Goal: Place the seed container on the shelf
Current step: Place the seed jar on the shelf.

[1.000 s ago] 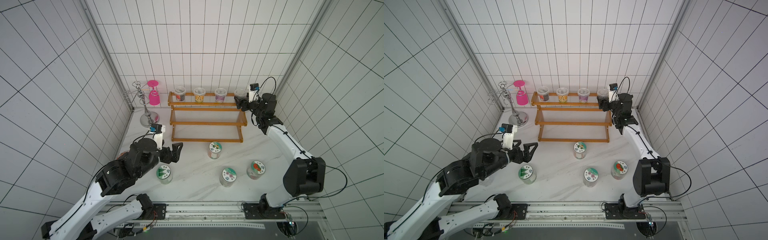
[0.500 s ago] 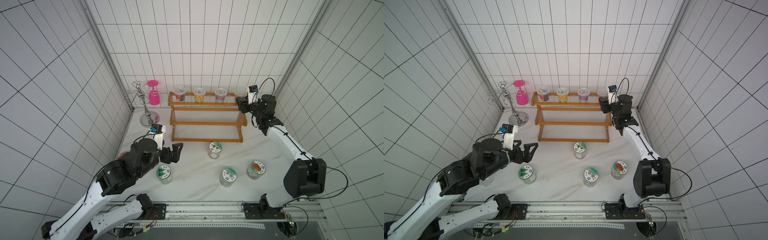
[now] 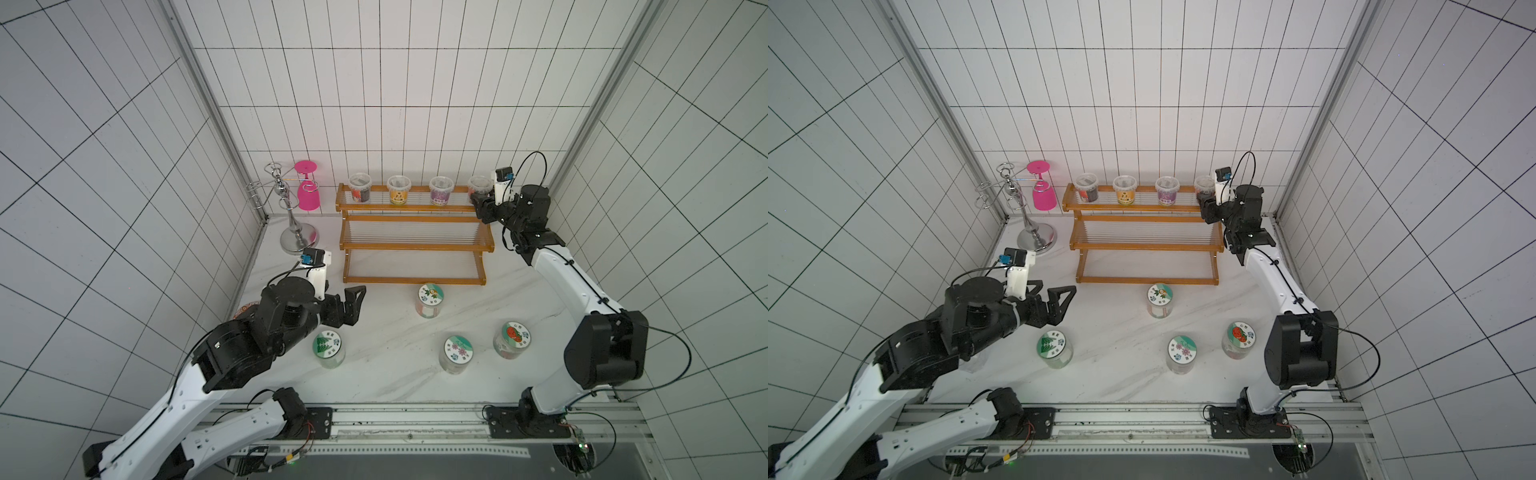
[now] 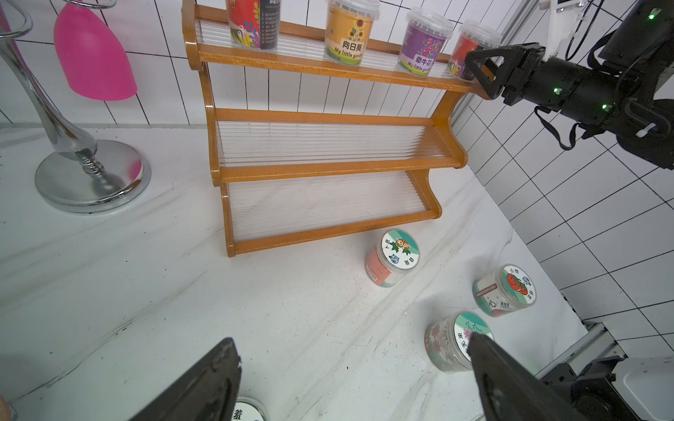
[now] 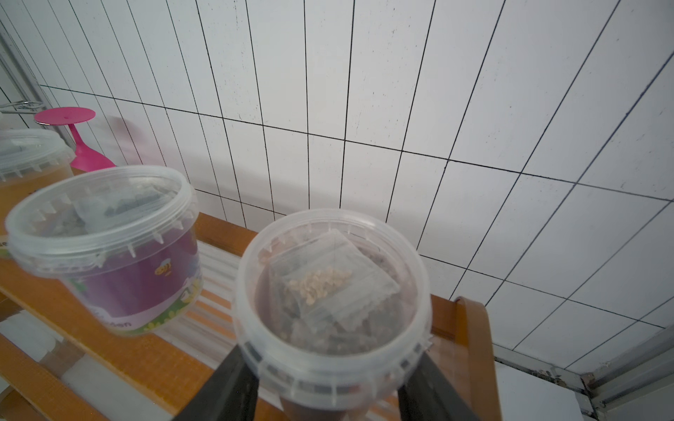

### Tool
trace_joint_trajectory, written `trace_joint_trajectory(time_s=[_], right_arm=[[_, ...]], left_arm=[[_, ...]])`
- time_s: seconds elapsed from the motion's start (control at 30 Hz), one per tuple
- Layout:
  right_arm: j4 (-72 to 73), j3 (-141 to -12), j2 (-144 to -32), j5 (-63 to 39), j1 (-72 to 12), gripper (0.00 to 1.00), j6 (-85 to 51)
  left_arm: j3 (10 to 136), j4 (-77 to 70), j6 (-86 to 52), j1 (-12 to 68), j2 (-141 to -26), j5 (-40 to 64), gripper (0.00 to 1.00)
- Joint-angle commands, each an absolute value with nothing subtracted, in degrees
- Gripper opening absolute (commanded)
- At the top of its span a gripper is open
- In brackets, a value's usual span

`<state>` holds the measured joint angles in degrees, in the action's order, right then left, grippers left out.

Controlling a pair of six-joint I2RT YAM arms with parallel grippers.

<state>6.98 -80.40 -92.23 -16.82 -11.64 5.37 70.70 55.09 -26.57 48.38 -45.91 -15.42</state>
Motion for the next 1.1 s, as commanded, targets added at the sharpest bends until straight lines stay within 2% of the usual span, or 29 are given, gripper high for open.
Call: trace_joint_trajectory(time_s=[0.0,0.27,0.5,0.7,0.9,1.07], right_arm=[[3.89,-83.10,-94.34,-15.91,-11.61,0.59,5.63],[2.03,-84.55,-94.88,-16.23,-11.60,0.60,6.08],[1.07,-82.24,-90.43,-16.70,-11.68,0.72,5.21],[-1.50,-77.06,-82.55,-15.60,-11.86,0.77,-0.78],[-12.43,-72.32,-74.76,-13.43,-14.41,0.82,-6.35],[-22.99,-67.75,-69.14,-11.36,-19.79,0.86,-9.05]], left_arm=[[70.40,54.43,-26.67,48.52,-45.42,-15.64,0.98],[70.01,54.71,-26.74,48.52,-44.77,-16.13,0.98],[69.62,54.51,-26.55,48.52,-45.04,-15.82,0.98],[68.26,53.80,-26.13,48.52,-44.85,-15.91,0.98],[66.73,53.28,-25.60,48.52,-44.72,-16.00,0.99],[64.95,52.15,-24.76,48.52,-44.37,-15.91,0.98]])
